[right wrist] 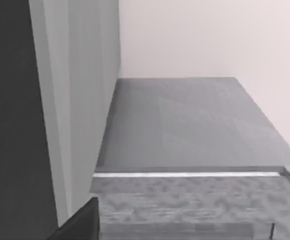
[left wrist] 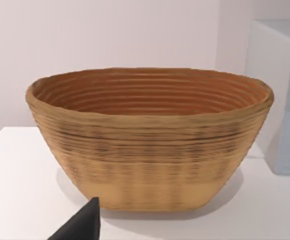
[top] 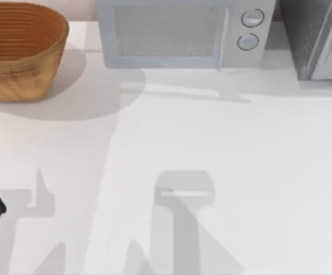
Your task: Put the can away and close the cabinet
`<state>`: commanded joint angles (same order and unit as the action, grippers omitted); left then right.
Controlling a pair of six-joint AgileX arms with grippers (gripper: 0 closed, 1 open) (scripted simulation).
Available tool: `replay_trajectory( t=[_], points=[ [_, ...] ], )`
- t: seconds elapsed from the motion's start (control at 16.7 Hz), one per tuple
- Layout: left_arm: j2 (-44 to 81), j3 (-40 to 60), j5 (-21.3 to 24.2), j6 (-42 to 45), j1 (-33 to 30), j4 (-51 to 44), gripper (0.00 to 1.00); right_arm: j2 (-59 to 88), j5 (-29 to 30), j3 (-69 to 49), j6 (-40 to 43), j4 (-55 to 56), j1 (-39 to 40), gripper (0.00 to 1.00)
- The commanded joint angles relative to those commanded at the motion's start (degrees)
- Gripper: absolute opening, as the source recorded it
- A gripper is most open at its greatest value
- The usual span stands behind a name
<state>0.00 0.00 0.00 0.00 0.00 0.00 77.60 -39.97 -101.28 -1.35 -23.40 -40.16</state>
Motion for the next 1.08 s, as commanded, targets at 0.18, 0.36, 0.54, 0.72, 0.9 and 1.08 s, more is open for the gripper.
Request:
replay_trajectory(
  t=[0.18,0.36,0.54,0.72,0.9,1.08],
  points=[
    [0.0,0.0,0.0,0.0,0.0,0.0,1.0,0.0,14.2,-0.2,0.0,-0.7,14.2,1.0],
    [0.0,0.0,0.0,0.0,0.0,0.0,1.0,-0.5,29.7,0.0,0.1,-1.2,29.7,1.0],
    [0.0,0.0,0.0,0.0,0.0,0.0,1.0,-1.4,44.6,0.7,0.2,-1.6,44.4,1.0],
    [0.0,0.0,0.0,0.0,0.0,0.0,1.0,-2.5,56.7,1.7,0.2,-1.8,56.4,1.0],
    [0.0,0.0,0.0,0.0,0.0,0.0,1.0,-3.3,63.9,2.5,0.2,-1.9,63.6,1.0],
    [0.0,0.0,0.0,0.0,0.0,0.0,1.0,-3.6,65.8,2.7,0.2,-1.9,65.5,1.0]
  ],
)
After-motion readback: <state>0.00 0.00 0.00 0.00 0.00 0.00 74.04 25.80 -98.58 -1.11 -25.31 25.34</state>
